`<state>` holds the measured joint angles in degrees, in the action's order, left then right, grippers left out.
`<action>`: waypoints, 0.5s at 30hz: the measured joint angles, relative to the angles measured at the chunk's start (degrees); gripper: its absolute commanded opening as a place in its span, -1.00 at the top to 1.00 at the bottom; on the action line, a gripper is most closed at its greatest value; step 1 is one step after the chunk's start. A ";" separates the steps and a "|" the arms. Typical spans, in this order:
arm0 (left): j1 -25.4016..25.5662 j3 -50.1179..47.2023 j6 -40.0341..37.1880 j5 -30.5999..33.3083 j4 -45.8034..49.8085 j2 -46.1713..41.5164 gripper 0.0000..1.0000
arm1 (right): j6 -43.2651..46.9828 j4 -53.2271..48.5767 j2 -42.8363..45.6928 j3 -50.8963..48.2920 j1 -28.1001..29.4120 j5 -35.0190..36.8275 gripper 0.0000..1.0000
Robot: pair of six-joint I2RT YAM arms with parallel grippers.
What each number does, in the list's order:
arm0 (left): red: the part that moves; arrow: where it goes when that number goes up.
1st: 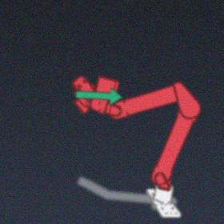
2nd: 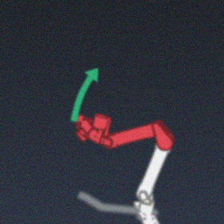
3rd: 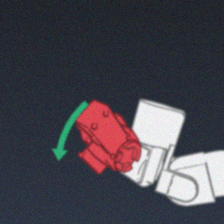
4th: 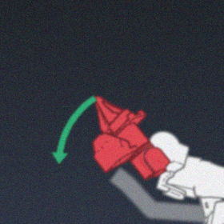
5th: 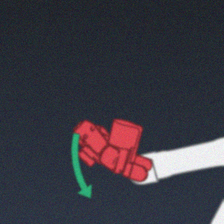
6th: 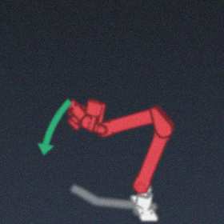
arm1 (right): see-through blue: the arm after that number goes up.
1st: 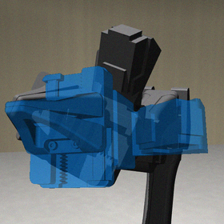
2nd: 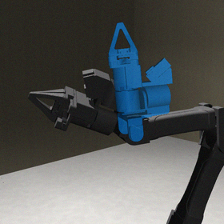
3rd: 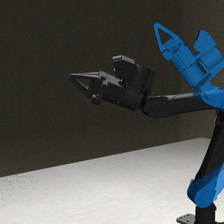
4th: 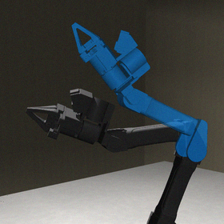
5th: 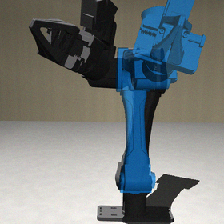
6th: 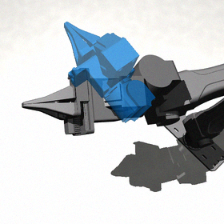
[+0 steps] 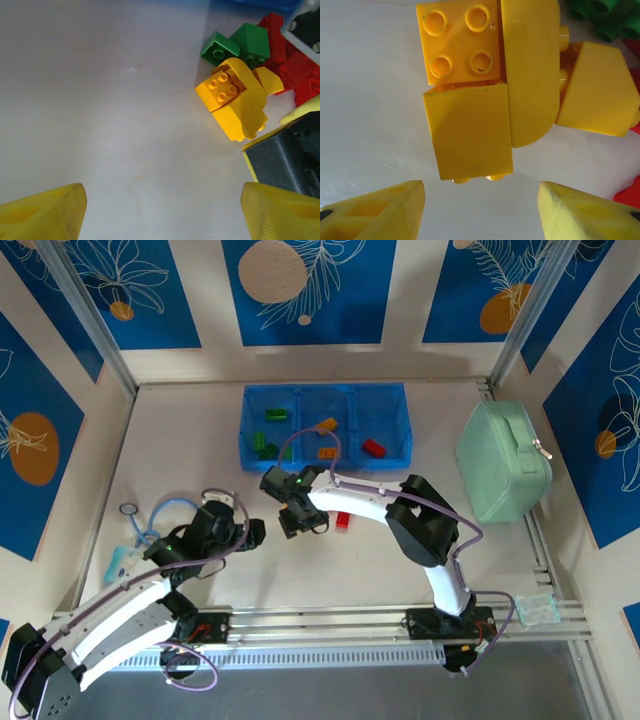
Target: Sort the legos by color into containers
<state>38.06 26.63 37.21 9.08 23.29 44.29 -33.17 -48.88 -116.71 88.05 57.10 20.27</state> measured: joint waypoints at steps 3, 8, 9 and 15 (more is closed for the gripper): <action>0.00 0.00 0.00 0.04 0.33 0.00 -0.61 | 0.20 0.00 -1.53 1.07 -0.02 0.35 -0.16; 0.00 0.00 0.00 0.22 0.39 0.00 -0.61 | 0.37 0.07 -2.97 2.10 -0.37 0.35 -0.09; 0.00 0.00 0.00 0.22 0.39 0.00 -0.61 | 0.42 -0.02 -3.19 2.32 -0.46 0.37 -0.07; 0.00 0.00 0.00 0.37 1.03 0.00 -0.61 | 0.85 0.28 -3.65 2.60 -0.76 0.37 0.10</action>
<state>38.06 26.63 37.21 9.45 24.32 44.29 -32.32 -48.60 -120.36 90.65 56.34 20.64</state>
